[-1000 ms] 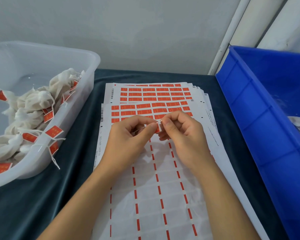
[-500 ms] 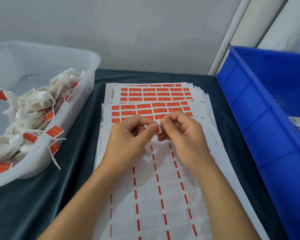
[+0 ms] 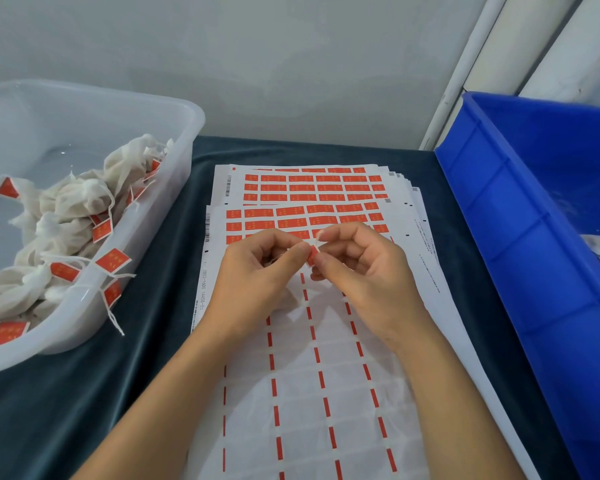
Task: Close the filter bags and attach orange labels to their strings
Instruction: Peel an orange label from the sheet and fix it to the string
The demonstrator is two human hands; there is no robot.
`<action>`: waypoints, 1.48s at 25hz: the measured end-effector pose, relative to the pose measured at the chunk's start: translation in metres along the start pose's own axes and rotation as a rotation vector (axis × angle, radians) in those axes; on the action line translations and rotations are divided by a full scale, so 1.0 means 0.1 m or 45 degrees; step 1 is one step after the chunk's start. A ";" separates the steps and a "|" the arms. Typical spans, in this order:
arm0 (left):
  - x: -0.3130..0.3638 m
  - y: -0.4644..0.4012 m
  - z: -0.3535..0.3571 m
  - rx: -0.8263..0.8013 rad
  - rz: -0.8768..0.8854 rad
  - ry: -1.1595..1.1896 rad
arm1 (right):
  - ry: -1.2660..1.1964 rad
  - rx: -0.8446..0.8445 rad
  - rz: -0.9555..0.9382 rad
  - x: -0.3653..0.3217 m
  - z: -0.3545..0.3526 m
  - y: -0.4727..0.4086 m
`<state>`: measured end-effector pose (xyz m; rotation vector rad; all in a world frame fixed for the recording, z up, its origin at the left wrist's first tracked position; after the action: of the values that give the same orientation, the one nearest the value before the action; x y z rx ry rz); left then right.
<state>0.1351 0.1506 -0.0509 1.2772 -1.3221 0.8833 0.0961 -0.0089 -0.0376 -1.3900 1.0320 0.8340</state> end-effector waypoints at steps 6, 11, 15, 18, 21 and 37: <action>0.00 0.00 -0.02 0.009 -0.024 0.044 | -0.074 -0.080 0.042 0.03 -0.01 0.02; 0.03 0.02 0.01 -0.009 0.003 -0.006 | -0.001 -0.049 0.011 0.02 0.02 0.01; 0.01 0.02 0.01 -0.035 -0.045 0.011 | -0.009 -0.020 0.033 0.04 -0.01 0.01; 0.03 0.03 0.02 -0.048 -0.037 -0.009 | -0.033 -0.029 0.071 0.05 -0.01 0.03; 0.04 0.03 0.04 -0.057 -0.010 -0.064 | 0.035 -0.024 0.067 0.04 0.00 0.03; 0.02 0.06 0.06 -0.063 0.054 -0.120 | 0.172 -0.051 0.012 0.03 0.03 0.02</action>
<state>0.1282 0.1454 -0.0486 1.2692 -1.4410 0.8230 0.0953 -0.0064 -0.0417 -1.4926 1.1313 0.7795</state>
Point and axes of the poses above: each hand's wrist, its own y-axis away from the middle knuckle, its own z-axis out of the palm, x = y × z, the point moved 5 cm from there along -y, towards the middle knuckle, and after that the axes turned 14 degrees about -z, right-handed, at the moved point
